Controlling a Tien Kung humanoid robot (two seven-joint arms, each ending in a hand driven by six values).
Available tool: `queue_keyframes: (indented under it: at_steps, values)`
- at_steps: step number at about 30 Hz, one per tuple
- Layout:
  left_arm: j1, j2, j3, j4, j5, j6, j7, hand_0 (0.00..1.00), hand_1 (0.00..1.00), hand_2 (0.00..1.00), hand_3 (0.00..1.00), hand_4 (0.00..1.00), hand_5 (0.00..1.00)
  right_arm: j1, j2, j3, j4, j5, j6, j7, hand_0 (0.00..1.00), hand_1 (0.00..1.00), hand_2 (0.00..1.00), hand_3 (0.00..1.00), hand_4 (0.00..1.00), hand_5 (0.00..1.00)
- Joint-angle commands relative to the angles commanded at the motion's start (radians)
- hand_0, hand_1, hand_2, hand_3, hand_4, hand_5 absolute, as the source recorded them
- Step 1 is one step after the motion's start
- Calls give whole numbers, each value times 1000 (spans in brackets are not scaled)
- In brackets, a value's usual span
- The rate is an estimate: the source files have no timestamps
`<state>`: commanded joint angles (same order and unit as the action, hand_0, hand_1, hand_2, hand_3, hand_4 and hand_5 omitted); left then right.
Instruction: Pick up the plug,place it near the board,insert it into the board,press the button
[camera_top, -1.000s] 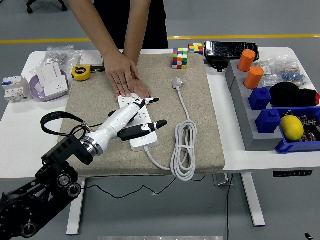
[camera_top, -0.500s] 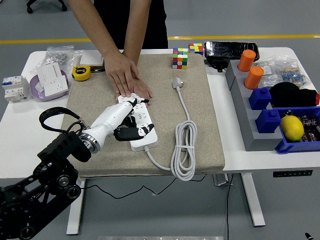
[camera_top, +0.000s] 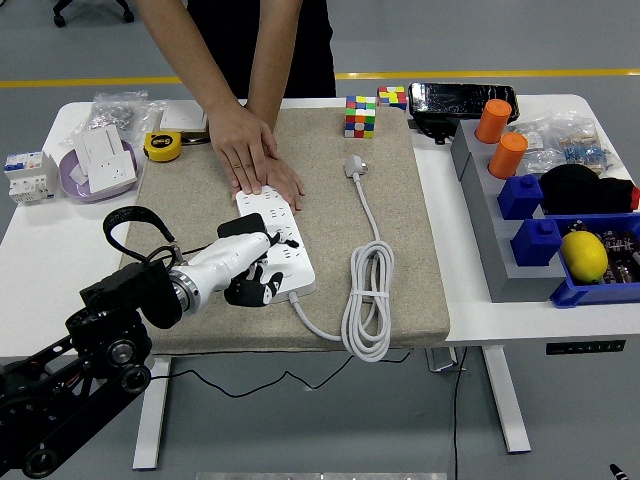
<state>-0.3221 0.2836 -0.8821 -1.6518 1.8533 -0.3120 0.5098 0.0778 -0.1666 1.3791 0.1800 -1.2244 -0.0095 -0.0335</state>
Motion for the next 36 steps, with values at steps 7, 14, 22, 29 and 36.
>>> queue_keyframes:
  at_steps: [7, 14, 22, 29, 36]
  values:
    - [-4, 1, 14, 52, 32, -11, -17, 161, 67, 149, 908, 430, 62, -2, 1, 5, 0, -4, 0, -2, 850, 783, 767, 808, 998, 998]
    - [-6, -3, 14, 72, 57, 9, -29, 165, 68, 150, 907, 424, 72, -2, 1, 4, 0, -4, 0, -1, 849, 783, 767, 808, 998, 998]
    - [-6, -8, 21, 91, 71, 14, -33, 164, 68, 149, 906, 418, 86, -1, 1, 6, 0, -6, 0, -1, 849, 783, 767, 808, 998, 998]
    - [-3, -8, 25, 106, 80, 12, -33, 164, 68, 148, 884, 414, 94, -3, 1, 5, 0, -6, 1, -1, 848, 783, 767, 808, 998, 998]
    - [1, -5, 32, 99, 66, 11, -32, 163, 67, 148, 870, 412, 96, -5, 0, 4, 0, -6, 1, -2, 848, 783, 767, 808, 998, 998]
